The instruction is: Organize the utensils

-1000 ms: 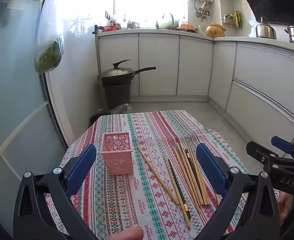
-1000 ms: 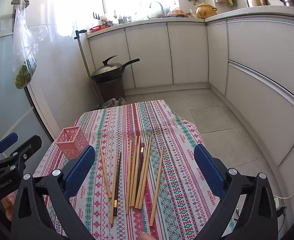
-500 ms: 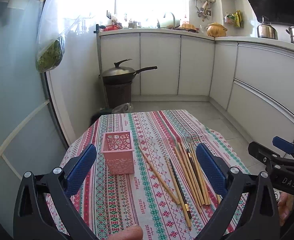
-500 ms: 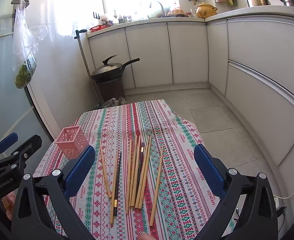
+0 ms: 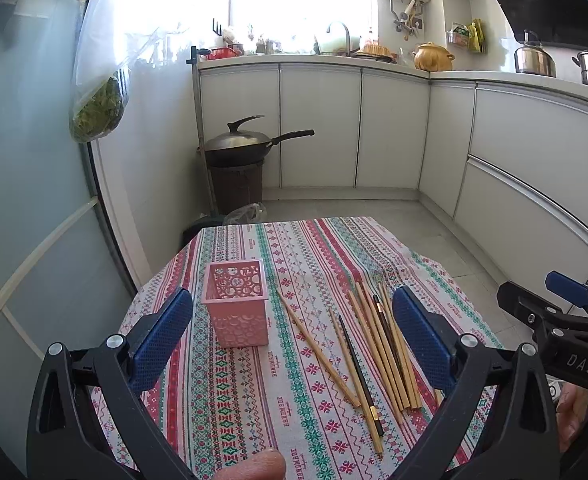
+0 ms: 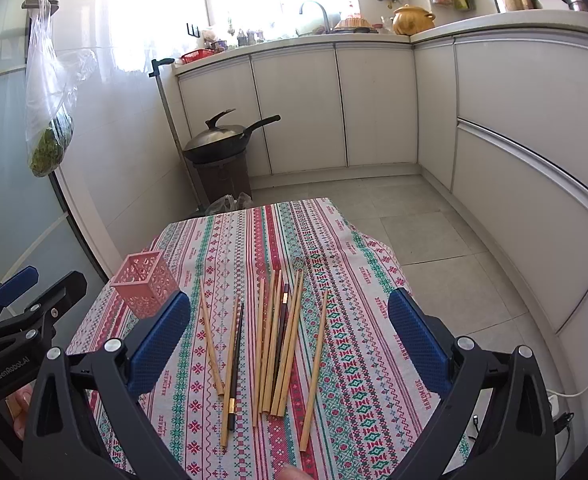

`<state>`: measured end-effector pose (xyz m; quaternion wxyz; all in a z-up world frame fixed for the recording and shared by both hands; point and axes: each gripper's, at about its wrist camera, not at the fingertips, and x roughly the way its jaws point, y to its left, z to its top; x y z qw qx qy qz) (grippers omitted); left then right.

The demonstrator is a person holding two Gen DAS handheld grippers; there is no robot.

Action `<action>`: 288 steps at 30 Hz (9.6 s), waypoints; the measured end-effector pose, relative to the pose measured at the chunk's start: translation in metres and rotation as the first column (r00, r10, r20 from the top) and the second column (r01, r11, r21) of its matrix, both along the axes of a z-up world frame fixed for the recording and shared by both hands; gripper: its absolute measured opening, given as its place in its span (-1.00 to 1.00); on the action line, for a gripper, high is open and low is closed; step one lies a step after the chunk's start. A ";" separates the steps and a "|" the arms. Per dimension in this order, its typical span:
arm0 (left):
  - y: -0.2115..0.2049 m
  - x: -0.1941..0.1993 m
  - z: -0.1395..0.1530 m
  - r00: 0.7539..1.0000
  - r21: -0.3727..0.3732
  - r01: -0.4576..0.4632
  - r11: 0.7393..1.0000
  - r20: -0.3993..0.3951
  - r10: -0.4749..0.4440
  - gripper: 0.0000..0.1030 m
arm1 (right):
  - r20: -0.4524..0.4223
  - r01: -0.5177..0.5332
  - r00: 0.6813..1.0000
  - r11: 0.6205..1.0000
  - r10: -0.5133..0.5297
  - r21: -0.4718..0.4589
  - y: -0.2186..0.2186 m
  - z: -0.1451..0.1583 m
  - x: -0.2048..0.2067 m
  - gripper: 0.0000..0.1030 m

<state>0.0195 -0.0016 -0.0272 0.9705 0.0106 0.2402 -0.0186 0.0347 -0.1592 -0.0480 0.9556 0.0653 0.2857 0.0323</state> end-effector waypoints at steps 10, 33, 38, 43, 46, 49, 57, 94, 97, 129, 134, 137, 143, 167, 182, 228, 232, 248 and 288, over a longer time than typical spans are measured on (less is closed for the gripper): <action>0.000 0.001 -0.001 1.000 0.001 -0.001 1.000 -0.006 0.001 0.86 | -0.003 -0.002 1.000 1.000 0.002 -0.001 0.001 0.000 0.001 0.87; -0.060 0.104 -0.100 0.788 -0.114 0.092 0.989 -0.599 -0.143 0.86 | -0.330 0.190 0.941 0.691 0.075 0.697 -0.103 -0.029 0.059 0.87; -0.045 0.165 -0.126 0.724 -0.133 -0.143 0.981 -0.690 0.012 0.81 | -0.420 0.281 0.904 0.632 0.078 0.723 -0.123 -0.061 0.065 0.87; -0.031 0.195 -0.148 0.675 -0.166 -0.307 0.937 -0.732 0.091 0.53 | -0.437 0.296 0.894 0.594 0.104 0.748 -0.129 -0.071 0.070 0.87; -0.029 0.205 -0.149 0.682 -0.179 -0.340 0.923 -0.723 0.111 0.44 | -0.433 0.293 0.894 0.577 0.119 0.763 -0.129 -0.072 0.071 0.87; -0.034 0.215 -0.139 0.710 -0.166 -0.328 0.930 -0.693 0.127 0.36 | -0.428 0.289 0.894 0.566 0.129 0.773 -0.131 -0.072 0.072 0.87; -0.052 0.246 -0.126 0.700 -0.094 -0.191 0.977 -0.710 0.069 -0.17 | -0.469 0.374 0.883 0.568 0.023 0.733 -0.152 -0.077 0.070 0.87; -0.051 0.137 -0.020 0.854 -0.197 0.221 0.955 -0.433 -0.287 -0.88 | -0.701 0.337 0.713 0.892 -0.032 0.301 -0.076 -0.151 0.194 0.13; -0.032 0.106 0.001 0.882 -0.186 0.232 0.955 -0.375 -0.287 -0.88 | -0.716 0.301 0.696 0.927 -0.052 0.225 -0.060 -0.160 0.205 -0.05; 0.115 0.075 0.154 1.000 -0.368 -0.012 0.930 -0.005 0.011 -0.88 | -0.177 0.010 0.983 0.934 0.057 0.356 -0.015 0.099 0.114 -0.88; 0.131 0.092 0.152 0.996 -0.349 -0.093 0.932 -0.025 0.090 -0.88 | -0.141 -0.070 0.981 0.924 0.132 0.375 0.013 0.132 0.119 -0.88; 0.140 0.104 0.140 0.992 -0.342 -0.129 0.931 -0.052 0.118 -0.88 | -0.128 -0.107 0.978 0.924 0.164 0.366 0.029 0.145 0.125 -0.88; 0.147 0.128 0.109 0.985 -0.348 -0.138 0.927 -0.145 0.092 -0.35 | -0.145 -0.173 0.963 0.932 0.228 0.318 0.070 0.159 0.142 -0.88; 0.179 0.109 0.118 0.987 -0.422 -0.153 0.893 -0.113 0.115 0.07 | -0.293 -0.171 0.927 0.959 0.235 0.227 0.152 0.083 0.202 -0.53; 0.100 0.080 0.109 0.987 -0.199 -0.157 0.967 -0.058 0.148 0.49 | -0.002 -0.051 0.999 0.998 0.051 -0.040 0.107 0.095 0.103 0.28; 0.009 0.053 -0.004 0.956 -0.023 -0.038 0.999 -0.291 0.030 0.86 | -0.176 0.153 0.976 0.978 -0.127 0.142 -0.046 0.008 0.016 0.87; 0.009 0.073 -0.050 0.883 -0.117 -0.094 0.989 -0.468 0.029 0.86 | -0.275 0.203 0.952 0.951 -0.135 0.234 -0.066 -0.009 0.023 0.87; -0.003 0.122 -0.159 0.700 -0.078 -0.273 0.959 -0.700 0.142 0.05 | -0.360 0.262 0.920 0.927 -0.155 0.270 -0.086 -0.034 0.032 0.87; 0.021 0.000 0.029 0.974 -0.120 0.135 0.984 -0.163 -0.154 -0.88 | -0.625 0.326 0.776 0.902 -0.085 0.283 -0.057 -0.134 0.190 0.33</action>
